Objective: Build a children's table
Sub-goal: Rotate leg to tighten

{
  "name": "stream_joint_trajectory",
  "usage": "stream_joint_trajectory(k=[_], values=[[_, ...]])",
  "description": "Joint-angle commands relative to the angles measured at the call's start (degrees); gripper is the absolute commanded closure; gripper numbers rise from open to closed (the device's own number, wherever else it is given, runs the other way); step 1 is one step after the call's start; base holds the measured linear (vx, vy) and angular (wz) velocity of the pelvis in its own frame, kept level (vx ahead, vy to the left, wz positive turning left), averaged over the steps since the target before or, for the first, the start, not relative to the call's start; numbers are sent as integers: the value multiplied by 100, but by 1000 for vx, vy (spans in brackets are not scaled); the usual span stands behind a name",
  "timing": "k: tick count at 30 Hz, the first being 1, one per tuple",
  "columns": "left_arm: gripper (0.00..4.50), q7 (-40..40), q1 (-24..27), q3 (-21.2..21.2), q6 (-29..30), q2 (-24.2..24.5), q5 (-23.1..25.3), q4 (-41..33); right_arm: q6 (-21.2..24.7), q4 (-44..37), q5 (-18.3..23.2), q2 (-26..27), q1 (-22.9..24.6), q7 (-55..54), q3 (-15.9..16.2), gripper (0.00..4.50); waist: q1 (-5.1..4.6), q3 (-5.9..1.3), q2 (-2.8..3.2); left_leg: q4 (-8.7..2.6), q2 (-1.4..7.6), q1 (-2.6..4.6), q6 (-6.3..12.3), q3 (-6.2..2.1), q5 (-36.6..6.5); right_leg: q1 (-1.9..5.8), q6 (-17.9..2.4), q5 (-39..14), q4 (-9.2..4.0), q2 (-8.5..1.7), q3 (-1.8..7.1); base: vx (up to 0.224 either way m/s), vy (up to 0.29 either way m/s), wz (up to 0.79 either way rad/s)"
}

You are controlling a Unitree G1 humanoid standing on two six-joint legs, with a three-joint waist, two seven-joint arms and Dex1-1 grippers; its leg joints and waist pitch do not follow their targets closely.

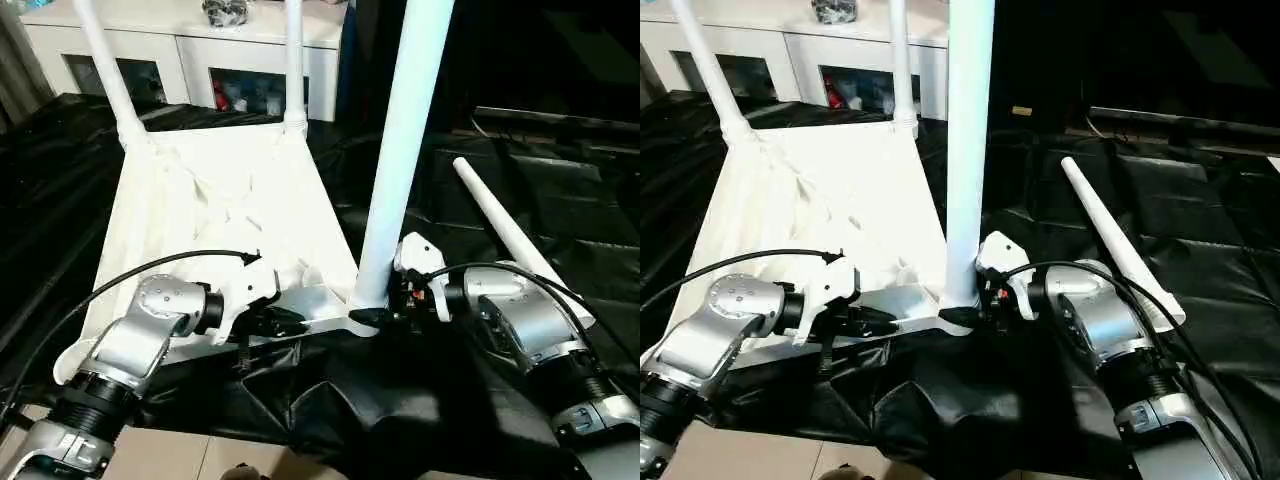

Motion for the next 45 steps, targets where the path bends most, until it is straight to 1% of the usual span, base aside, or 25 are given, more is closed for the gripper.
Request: stream_joint_trajectory(k=[1,2,7,9,11,13,14,15,16,17,19,20,22,24,25,26,28,30,33,34,36,39,41,42,45], values=[[450,-312,-23,-120,-145,-78,-204,-423,84,-159,49,1,4,39,61,151,-15,-380,-26,-406,235,50,277,-56,-874,315,-982,-1368,-409,-455,365,0,0,0],[450,-323,-16,-122,-147,-70,-212,-428,98,-179,55,-10,18,57,85,161,-19,-384,-47,-402,231,51,286,-50,-862,319,-979,-1358,-412,-452,363,0,0,0],[450,-317,1,-127,-123,-59,-225,-432,161,-243,98,0,81,125,117,174,-12,-394,-35,-395,232,54,315,-48,-760,315,-1044,-1153,-382,-450,366,0,0,0],[450,-30,-34,-79,-109,-168,-141,-337,202,-223,116,117,103,-74,44,175,-21,-388,-28,-398,229,51,297,-47,-815,316,-1031,-1204,-393,-450,367,0,0,0],[450,427,-108,-12,-75,-371,-13,-194,216,-46,35,340,54,-599,-86,175,-37,-377,-24,-402,224,66,239,-41,-882,295,-1014,-1308,-418,-442,371,0,0,0],[450,1081,-202,71,153,-752,92,-54,267,363,-58,777,-88,-1606,-351,176,-56,-382,-28,-408,222,58,158,-55,-949,319,-946,-1506,-426,-464,368,0,0,0],[450,1297,-228,93,238,-892,121,-23,295,498,-77,929,-136,-1947,-440,176,-97,-344,-26,-422,206,68,85,-53,-1073,285,-908,-1792,-484,-459,360,0,0,0],[450,1488,-251,100,327,-1034,147,9,342,628,-64,1085,-182,-2243,-527,176,-99,-362,-38,-421,206,66,42,-66,-1078,315,-861,-1884,-481,-481,357,0,0,0],[450,1576,-262,103,368,-1100,158,24,364,688,-57,1156,-204,-2380,-567,176,-147,-361,-41,-435,198,36,2,-77,-1049,328,-817,-1937,-482,-469,349,0,0,0],[450,1990,-323,111,463,-1369,255,125,436,902,-45,1430,-279,-2910,-703,176,-183,-367,-42,-416,189,60,24,-71,-1116,311,-770,-2013,-504,-471,355,0,0,0],[450,2302,-382,118,483,-1562,339,225,490,1042,-34,1616,-326,-3288,-801,176,-204,-360,-43,-419,184,54,45,-63,-1075,297,-761,-2000,-515,-459,359,0,0,0],[450,2577,-436,124,495,-1731,412,315,544,1157,-32,1772,-362,-3611,-882,176,-181,-376,-44,-407,178,68,59,-67,-1034,303,-738,-2001,-522,-468,356,0,0,0],[450,2921,-508,87,557,-2055,494,421,478,1342,-112,2038,-397,-4023,-884,176,-192,-377,-36,-416,184,47,89,-66,-927,307,-773,-1806,-494,-454,356,0,0,0],[450,3019,-521,55,584,-2183,544,438,406,1400,-166,2173,-403,-4167,-885,176,-180,-398,-22,-412,190,49,97,-66,-871,318,-816,-1586,-470,-459,361,0,0,0],[450,3028,-526,12,573,-2232,589,444,350,1419,-158,2268,-404,-4183,-897,121,-184,-395,-24,-412,191,41,115,-60,-856,314,-824,-1507,-470,-457,366,0,0,0],[450,2959,-512,-46,576,-2213,648,407,338,1344,-103,2343,-386,-4013,-872,107,-186,-401,-8,-410,185,37,158,-62,-852,321,-842,-1379,-461,-450,362,0,0,0],[450,2934,-504,-61,583,-2195,657,390,349,1318,-80,2355,-385,-3951,-867,89,-191,-396,-16,-414,182,22,196,-64,-854,328,-845,-1354,-453,-451,362,0,0,0],[450,2859,-470,-72,548,-2116,660,351,379,1244,-43,2324,-374,-3818,-858,77,-188,-390,10,-418,188,35,199,-65,-920,318,-847,-1430,-472,-453,363,0,0,0],[450,2546,-390,-90,392,-1876,614,257,259,1109,-162,2095,-363,-3556,-702,44,-197,-381,31,-427,186,33,180,-73,-1053,321,-817,-1571,-491,-459,361,0,0,0],[450,2455,-368,-92,345,-1810,596,229,219,1067,-191,2022,-353,-3449,-649,36,-200,-382,19,-425,187,40,180,-69,-1084,318,-800,-1600,-499,-454,361,0,0,0],[450,2165,-294,-70,247,-1621,533,133,170,908,-155,1806,-317,-3064,-599,36,-197,-382,12,-424,192,27,208,-75,-1074,331,-821,-1560,-484,-460,361,0,0,0],[450,1508,-142,-84,61,-1239,363,-100,64,599,-142,1332,-227,-2292,-451,36,-173,-392,9,-411,197,58,244,-59,-1013,311,-883,-1449,-475,-456,375,0,0,0],[450,1173,-70,-99,35,-1040,264,-228,7,443,-126,1069,-174,-1864,-364,36,-170,-378,26,-427,218,44,291,-65,-1004,304,-934,-1300,-450,-445,376,0,0,0],[450,885,-18,-130,-4,-839,214,-307,-44,224,-73,799,-85,-1365,-282,36,-158,-393,-9,-416,219,52,302,-62,-987,315,-975,-1219,-426,-448,373,0,0,0],[450,700,6,-151,-85,-687,205,-326,-64,-26,-5,538,26,-916,-182,36,-122,-383,-7,-410,224,59,380,-52,-946,313,-1001,-1146,-421,-441,380,0,0,0]])
